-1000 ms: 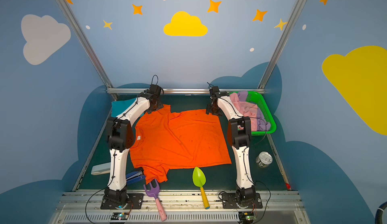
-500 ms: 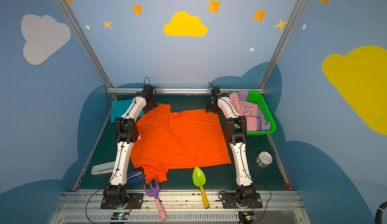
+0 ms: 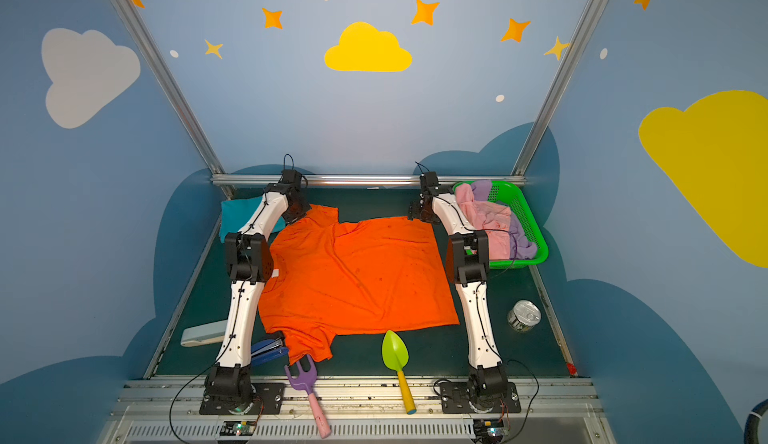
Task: Fold and stack the t-shirts
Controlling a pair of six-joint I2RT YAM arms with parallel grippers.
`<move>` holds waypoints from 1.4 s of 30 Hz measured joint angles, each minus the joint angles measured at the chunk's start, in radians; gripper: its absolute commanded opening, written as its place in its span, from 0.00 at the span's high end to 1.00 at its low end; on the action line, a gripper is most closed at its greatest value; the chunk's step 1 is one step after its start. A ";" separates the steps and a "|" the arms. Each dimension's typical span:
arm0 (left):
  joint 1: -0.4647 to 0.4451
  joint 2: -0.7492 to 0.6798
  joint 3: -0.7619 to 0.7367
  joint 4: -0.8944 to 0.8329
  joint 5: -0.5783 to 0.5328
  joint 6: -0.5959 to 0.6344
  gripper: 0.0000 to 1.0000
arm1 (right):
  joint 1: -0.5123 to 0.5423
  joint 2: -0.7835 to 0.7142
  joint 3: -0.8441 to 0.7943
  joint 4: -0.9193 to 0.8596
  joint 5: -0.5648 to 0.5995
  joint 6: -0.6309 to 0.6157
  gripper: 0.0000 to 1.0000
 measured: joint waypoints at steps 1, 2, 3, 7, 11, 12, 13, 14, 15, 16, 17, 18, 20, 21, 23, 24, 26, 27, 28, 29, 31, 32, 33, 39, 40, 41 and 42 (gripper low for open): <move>0.000 -0.010 -0.016 -0.002 0.000 0.000 0.96 | -0.001 0.000 0.000 0.002 0.013 0.001 0.18; 0.000 -0.022 -0.034 -0.006 0.000 0.000 0.96 | -0.003 0.000 0.000 0.003 0.026 0.002 0.18; 0.000 -0.036 -0.055 -0.007 0.000 0.000 0.96 | -0.005 0.000 0.000 0.005 0.041 0.003 0.18; 0.000 -0.106 -0.143 -0.009 0.000 0.001 0.96 | -0.013 0.002 0.000 0.014 0.084 0.003 0.18; 0.001 -0.183 -0.208 -0.003 0.000 0.001 0.96 | -0.016 0.014 0.011 0.025 0.086 0.002 0.18; 0.001 -0.204 -0.222 0.001 0.000 0.000 0.96 | -0.017 0.022 0.022 0.025 0.080 0.001 0.19; 0.001 -0.222 -0.234 0.005 0.000 0.000 0.96 | -0.018 0.035 0.039 0.025 0.068 -0.002 0.21; 0.001 -0.236 -0.241 0.009 0.000 0.000 0.96 | -0.018 0.044 0.053 0.025 0.064 -0.002 0.23; 0.001 -0.246 -0.245 0.012 0.000 0.001 0.96 | -0.018 0.052 0.066 0.026 0.054 -0.002 0.27; 0.001 -0.253 -0.246 0.017 0.001 0.001 0.96 | -0.018 0.059 0.076 0.028 0.041 -0.008 0.33; 0.001 -0.256 -0.246 0.021 0.001 0.000 0.96 | -0.018 0.062 0.082 0.031 0.035 -0.008 0.39; 0.001 -0.257 -0.246 0.025 0.001 0.001 0.96 | -0.018 0.064 0.085 0.032 0.017 -0.007 0.46; 0.001 -0.257 -0.246 0.028 0.003 0.001 0.96 | -0.019 0.068 0.088 0.040 -0.008 -0.005 0.78; 0.001 -0.257 -0.249 0.027 0.003 0.001 0.96 | -0.020 0.068 0.088 0.043 -0.022 -0.010 0.90; 0.001 -0.257 -0.250 0.026 0.003 0.001 0.96 | -0.021 0.069 0.088 0.046 -0.040 -0.008 1.00; 0.001 -0.257 -0.250 0.026 0.003 0.001 0.96 | -0.020 0.069 0.088 0.048 -0.048 -0.007 1.00; 0.001 -0.257 -0.250 0.024 0.003 0.001 0.96 | -0.020 0.069 0.084 0.056 -0.053 -0.010 1.00; 0.001 -0.257 -0.250 0.020 0.002 0.001 0.96 | -0.021 0.067 0.074 0.067 -0.055 -0.010 1.00; 0.001 -0.257 -0.250 0.017 0.001 0.001 0.96 | -0.021 0.059 0.057 0.079 -0.055 -0.013 1.00; 0.001 -0.257 -0.252 0.014 -0.002 0.001 0.96 | -0.021 0.045 0.031 0.093 -0.055 -0.016 1.00; 0.000 -0.267 -0.274 0.014 -0.006 0.002 0.96 | -0.022 0.003 -0.036 0.111 -0.055 -0.022 1.00; 0.000 -0.278 -0.298 0.015 -0.009 0.002 0.96 | -0.022 -0.022 -0.076 0.120 -0.055 -0.024 1.00; 0.000 -0.298 -0.330 0.016 -0.012 0.002 0.96 | -0.022 -0.052 -0.123 0.128 -0.056 -0.027 1.00; 0.000 -0.473 -0.579 0.057 -0.032 -0.002 0.96 | -0.022 -0.229 -0.304 0.158 -0.069 -0.031 1.00; 0.000 -0.500 -0.612 0.068 -0.035 -0.003 0.96 | -0.022 -0.251 -0.320 0.159 -0.069 -0.029 1.00; 0.000 -0.535 -0.654 0.083 -0.039 -0.007 0.96 | -0.022 -0.276 -0.336 0.159 -0.068 -0.023 1.00; 0.000 -0.561 -0.687 0.094 -0.042 -0.010 0.96 | -0.022 -0.291 -0.344 0.156 -0.066 -0.016 1.00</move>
